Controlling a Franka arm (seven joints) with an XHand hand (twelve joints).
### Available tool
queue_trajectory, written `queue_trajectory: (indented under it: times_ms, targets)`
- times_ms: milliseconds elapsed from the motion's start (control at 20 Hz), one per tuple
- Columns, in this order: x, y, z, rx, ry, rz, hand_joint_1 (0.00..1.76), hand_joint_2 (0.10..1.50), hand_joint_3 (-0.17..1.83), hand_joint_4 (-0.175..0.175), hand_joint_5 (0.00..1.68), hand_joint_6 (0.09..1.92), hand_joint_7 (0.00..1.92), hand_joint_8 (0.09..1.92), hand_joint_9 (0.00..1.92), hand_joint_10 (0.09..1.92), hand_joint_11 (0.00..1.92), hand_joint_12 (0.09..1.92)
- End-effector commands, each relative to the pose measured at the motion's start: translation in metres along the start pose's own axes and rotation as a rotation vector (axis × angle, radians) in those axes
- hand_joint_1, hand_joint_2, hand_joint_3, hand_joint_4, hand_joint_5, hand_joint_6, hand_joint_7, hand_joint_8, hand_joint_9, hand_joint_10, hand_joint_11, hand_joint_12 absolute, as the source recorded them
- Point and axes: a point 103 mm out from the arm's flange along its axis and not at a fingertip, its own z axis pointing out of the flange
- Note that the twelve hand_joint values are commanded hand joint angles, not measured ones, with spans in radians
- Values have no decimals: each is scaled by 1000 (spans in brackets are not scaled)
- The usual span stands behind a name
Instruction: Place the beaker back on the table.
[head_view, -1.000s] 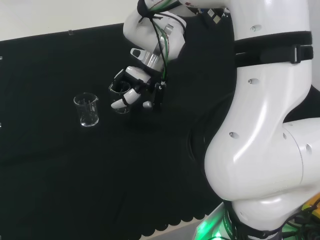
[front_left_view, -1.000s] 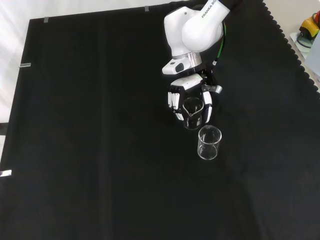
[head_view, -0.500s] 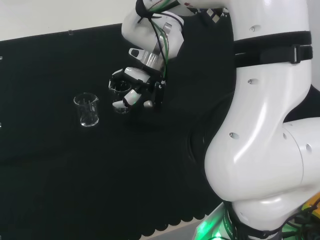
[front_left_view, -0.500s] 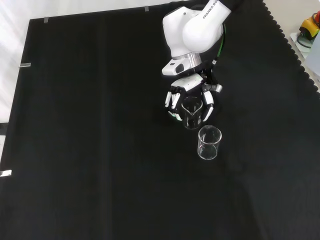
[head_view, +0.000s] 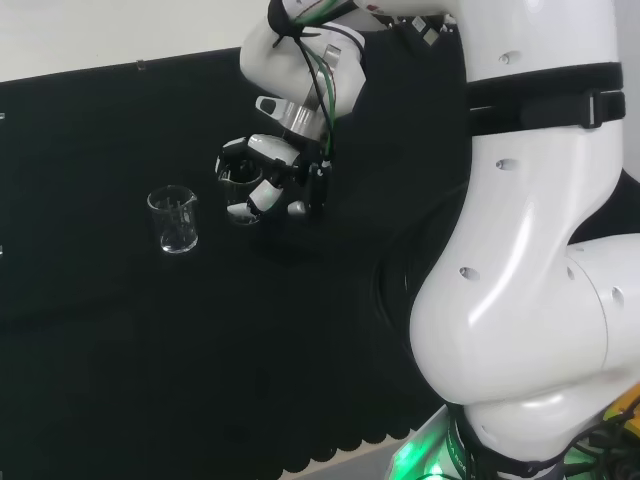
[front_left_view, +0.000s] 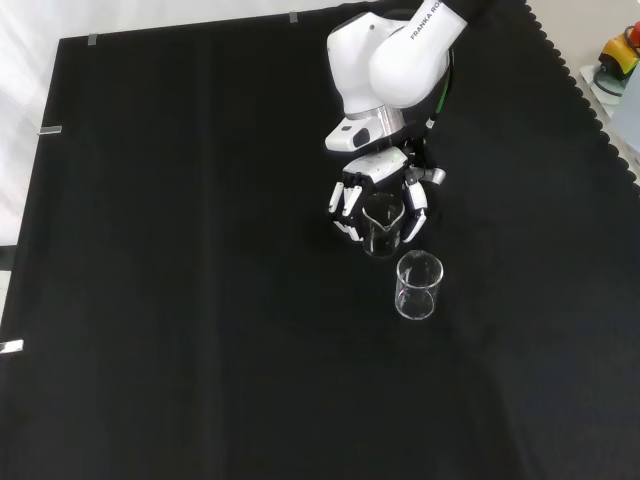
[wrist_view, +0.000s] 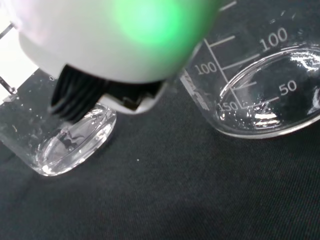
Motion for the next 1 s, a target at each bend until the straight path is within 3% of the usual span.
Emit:
queue_trajectory:
  times_ms: [50,500,1000]
  targets:
    - [0,0,1,11,-18,3,1208,286,1089,-64,563,911,882,781,1170,87,649,1164]
    - [-4,-2,-2,22,-17,7,1170,277,1101,-56,478,848,776,790,1020,87,350,1286]
    - [3,-3,-6,13,-3,0,1038,260,1047,-73,363,612,545,778,819,87,102,1354]
